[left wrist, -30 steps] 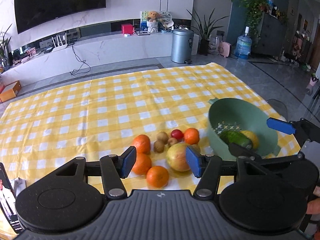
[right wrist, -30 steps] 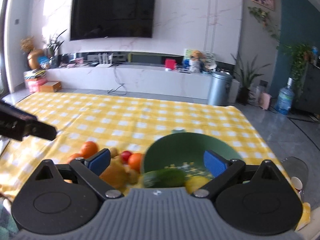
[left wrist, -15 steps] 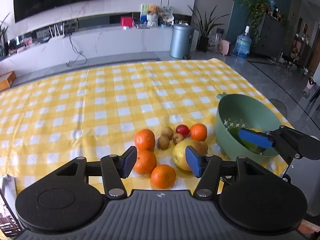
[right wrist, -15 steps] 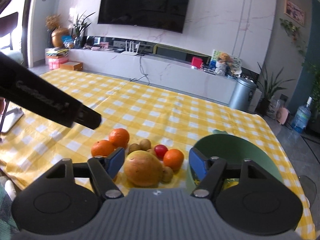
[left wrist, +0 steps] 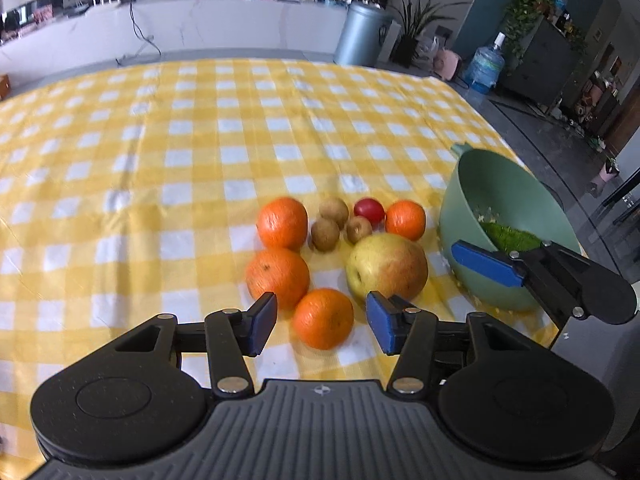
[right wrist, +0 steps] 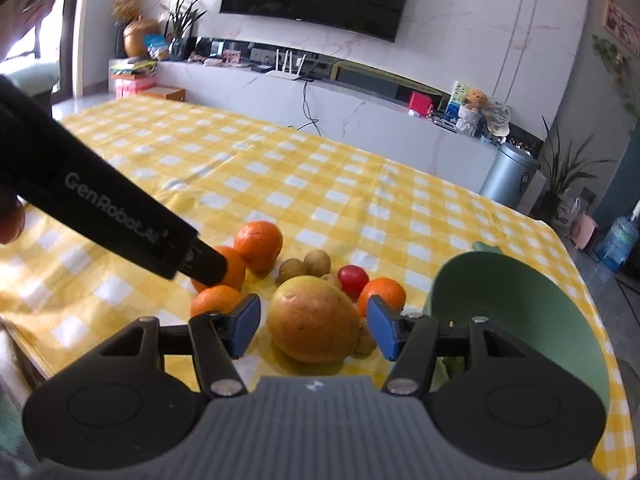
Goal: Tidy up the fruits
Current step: 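Grasp a tangerine with the left gripper while the right gripper grasps the brownish pear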
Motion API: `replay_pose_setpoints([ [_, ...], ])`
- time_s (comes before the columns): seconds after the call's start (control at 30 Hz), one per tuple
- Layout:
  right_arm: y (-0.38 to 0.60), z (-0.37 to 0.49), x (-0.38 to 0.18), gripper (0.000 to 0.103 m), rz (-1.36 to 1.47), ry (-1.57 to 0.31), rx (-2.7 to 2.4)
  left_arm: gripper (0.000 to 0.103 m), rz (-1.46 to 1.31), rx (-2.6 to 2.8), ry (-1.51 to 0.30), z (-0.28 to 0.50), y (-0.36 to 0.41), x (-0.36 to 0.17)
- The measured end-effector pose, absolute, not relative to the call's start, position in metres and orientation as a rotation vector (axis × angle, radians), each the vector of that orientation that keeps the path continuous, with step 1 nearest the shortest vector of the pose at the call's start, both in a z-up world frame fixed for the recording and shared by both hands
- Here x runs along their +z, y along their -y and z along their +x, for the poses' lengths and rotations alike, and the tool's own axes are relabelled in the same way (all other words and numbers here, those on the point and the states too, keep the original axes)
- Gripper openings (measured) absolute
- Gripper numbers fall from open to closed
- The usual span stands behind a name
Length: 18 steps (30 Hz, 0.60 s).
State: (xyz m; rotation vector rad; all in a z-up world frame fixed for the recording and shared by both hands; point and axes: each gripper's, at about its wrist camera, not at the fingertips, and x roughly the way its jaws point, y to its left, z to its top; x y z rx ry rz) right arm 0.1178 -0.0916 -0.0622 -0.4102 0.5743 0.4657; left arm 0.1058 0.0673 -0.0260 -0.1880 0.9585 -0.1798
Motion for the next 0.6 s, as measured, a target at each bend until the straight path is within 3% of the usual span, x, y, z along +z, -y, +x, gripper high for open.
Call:
replay_pose_setpoints([
  [0.27, 0.083, 0.124, -0.077, 0.058, -0.476, -0.596, 0.455, 0.057, -0.255, -0.191, -1.026, 0.115, -0.066, -0.046],
  [0.37, 0.08, 0.125, -0.081, 0.065, -0.493, -0.6, 0.46, 0.057, -0.278, -0.184, -1.039, 0.117, -0.068, -0.051],
  [0.6, 0.077, 0.14, -0.088, 0.065, -0.475, -0.627, 0.443, 0.054, -0.325, -0.188, -1.06, 0.123, -0.07, -0.063],
])
